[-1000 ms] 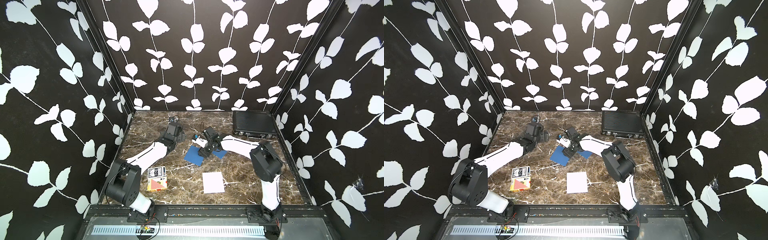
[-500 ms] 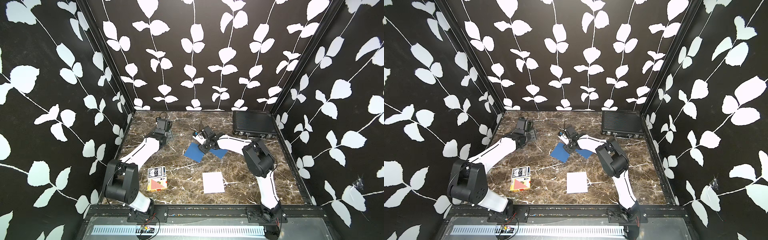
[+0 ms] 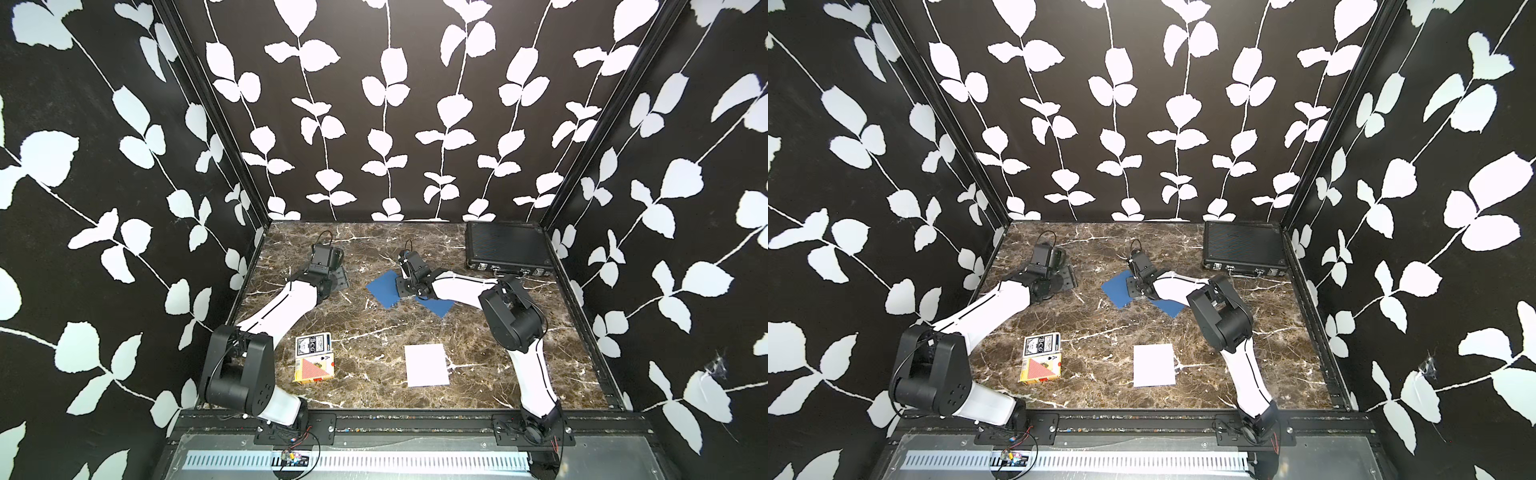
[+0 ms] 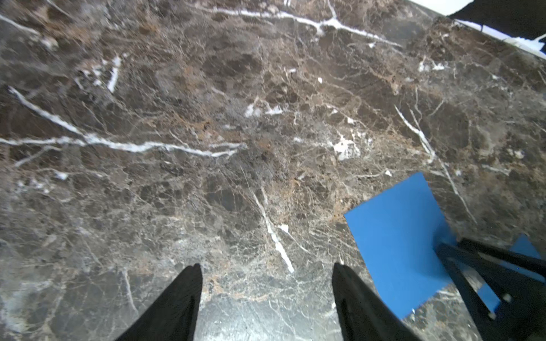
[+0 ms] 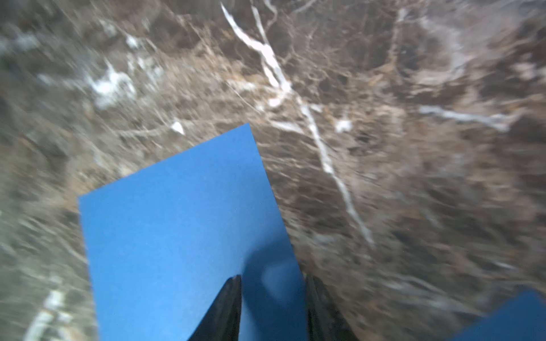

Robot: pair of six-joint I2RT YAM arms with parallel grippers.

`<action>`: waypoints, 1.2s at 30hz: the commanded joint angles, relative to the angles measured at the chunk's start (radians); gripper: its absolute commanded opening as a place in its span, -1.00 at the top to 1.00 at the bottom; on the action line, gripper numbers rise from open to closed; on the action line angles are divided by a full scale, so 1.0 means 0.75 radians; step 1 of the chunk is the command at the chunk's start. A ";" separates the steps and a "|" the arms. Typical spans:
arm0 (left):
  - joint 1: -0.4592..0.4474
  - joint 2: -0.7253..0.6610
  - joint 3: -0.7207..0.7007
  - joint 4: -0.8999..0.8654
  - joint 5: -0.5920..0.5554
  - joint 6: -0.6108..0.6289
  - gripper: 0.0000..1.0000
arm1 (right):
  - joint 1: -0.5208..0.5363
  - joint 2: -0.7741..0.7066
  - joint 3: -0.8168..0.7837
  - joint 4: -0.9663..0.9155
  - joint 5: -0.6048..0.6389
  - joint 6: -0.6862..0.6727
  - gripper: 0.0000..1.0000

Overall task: Fold the square paper along the opposite sides
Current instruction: Pick up the paper from the center of the board.

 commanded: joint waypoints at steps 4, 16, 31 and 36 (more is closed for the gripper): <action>0.001 0.018 -0.018 0.017 0.118 -0.030 -0.40 | -0.007 -0.015 -0.057 -0.020 -0.245 0.170 0.15; 0.001 0.114 0.031 0.024 0.262 -0.057 -0.40 | -0.007 -0.051 -0.205 0.101 -0.415 0.232 0.15; 0.001 0.267 0.162 0.010 0.368 -0.066 -0.34 | 0.003 -0.046 -0.197 0.071 -0.657 0.205 0.07; 0.002 0.382 0.288 -0.043 0.404 -0.052 -0.40 | -0.034 -0.071 -0.145 0.087 -0.833 0.193 0.01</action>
